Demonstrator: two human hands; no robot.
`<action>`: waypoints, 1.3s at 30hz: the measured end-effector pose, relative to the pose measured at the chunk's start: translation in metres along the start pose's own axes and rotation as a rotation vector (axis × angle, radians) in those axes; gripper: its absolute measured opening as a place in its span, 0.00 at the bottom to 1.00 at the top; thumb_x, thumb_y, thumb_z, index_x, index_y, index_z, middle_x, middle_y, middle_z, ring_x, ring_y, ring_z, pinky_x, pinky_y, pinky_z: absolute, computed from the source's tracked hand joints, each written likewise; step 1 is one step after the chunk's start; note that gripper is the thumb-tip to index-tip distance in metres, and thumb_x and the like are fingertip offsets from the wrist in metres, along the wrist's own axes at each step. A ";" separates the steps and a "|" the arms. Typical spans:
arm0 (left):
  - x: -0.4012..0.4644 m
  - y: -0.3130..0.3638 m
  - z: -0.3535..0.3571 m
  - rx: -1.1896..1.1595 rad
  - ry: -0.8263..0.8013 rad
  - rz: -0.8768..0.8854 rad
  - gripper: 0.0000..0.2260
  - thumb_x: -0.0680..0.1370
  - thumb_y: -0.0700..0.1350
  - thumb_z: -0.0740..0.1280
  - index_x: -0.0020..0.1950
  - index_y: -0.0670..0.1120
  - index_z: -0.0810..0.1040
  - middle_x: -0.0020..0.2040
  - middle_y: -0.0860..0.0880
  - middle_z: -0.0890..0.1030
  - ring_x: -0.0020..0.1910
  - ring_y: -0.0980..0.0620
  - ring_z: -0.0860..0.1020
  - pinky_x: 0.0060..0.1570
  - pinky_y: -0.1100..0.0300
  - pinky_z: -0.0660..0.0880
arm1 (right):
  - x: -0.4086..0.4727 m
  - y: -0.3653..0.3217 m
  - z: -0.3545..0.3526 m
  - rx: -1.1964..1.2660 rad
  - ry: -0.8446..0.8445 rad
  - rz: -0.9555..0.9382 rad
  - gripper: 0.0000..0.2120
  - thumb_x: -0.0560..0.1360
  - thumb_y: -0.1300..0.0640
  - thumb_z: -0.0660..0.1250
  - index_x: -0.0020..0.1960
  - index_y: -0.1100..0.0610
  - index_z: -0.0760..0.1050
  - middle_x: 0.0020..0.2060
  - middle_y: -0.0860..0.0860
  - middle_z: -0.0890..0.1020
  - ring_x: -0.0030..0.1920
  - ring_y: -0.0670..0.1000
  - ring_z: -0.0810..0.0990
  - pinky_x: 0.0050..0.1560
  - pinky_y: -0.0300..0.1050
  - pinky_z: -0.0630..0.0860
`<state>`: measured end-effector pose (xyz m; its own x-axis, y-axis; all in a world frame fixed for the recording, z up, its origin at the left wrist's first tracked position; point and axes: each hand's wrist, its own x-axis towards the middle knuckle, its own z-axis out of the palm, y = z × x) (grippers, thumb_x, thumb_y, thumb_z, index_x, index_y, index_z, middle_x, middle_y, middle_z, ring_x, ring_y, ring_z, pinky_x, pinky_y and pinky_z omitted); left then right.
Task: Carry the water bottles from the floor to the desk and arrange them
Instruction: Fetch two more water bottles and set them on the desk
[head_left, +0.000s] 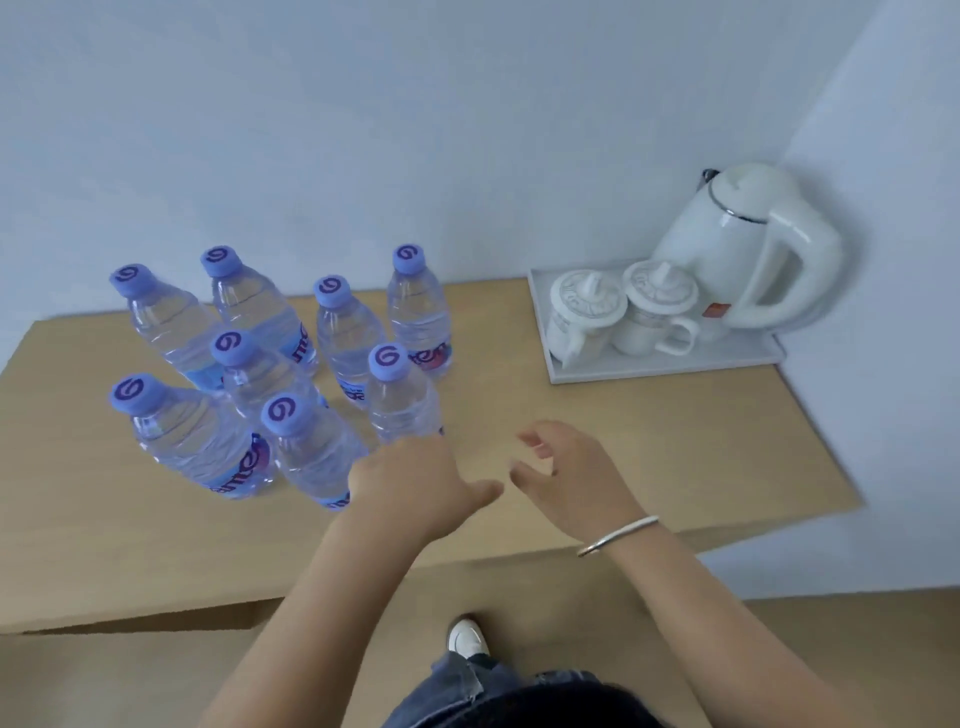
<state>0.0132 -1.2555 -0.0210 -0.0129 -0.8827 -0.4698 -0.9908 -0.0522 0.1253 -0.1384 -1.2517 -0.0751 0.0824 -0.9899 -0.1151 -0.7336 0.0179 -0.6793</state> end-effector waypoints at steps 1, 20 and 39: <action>0.001 0.018 0.002 0.033 0.026 0.070 0.22 0.72 0.67 0.60 0.43 0.47 0.71 0.48 0.49 0.78 0.49 0.48 0.76 0.42 0.58 0.67 | -0.009 0.011 -0.009 0.010 0.027 0.047 0.17 0.72 0.55 0.67 0.60 0.59 0.74 0.58 0.52 0.78 0.55 0.52 0.77 0.53 0.41 0.69; -0.130 0.391 0.124 0.249 0.030 1.111 0.07 0.74 0.52 0.62 0.47 0.53 0.66 0.51 0.51 0.81 0.46 0.50 0.76 0.44 0.58 0.70 | -0.321 0.226 -0.208 -0.056 0.587 0.842 0.17 0.75 0.48 0.62 0.62 0.52 0.71 0.59 0.48 0.76 0.57 0.50 0.76 0.55 0.45 0.72; -0.146 0.678 0.192 0.378 -0.076 1.476 0.15 0.75 0.53 0.63 0.59 0.49 0.75 0.51 0.52 0.80 0.49 0.50 0.77 0.43 0.60 0.67 | -0.435 0.391 -0.344 -0.195 0.645 1.221 0.16 0.76 0.49 0.59 0.59 0.57 0.71 0.57 0.51 0.77 0.57 0.52 0.75 0.53 0.45 0.69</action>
<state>-0.6821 -1.0721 -0.0350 -0.9849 -0.0108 -0.1729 -0.0614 0.9551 0.2897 -0.6927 -0.8625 -0.0415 -0.9527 -0.2530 -0.1682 -0.2008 0.9399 -0.2761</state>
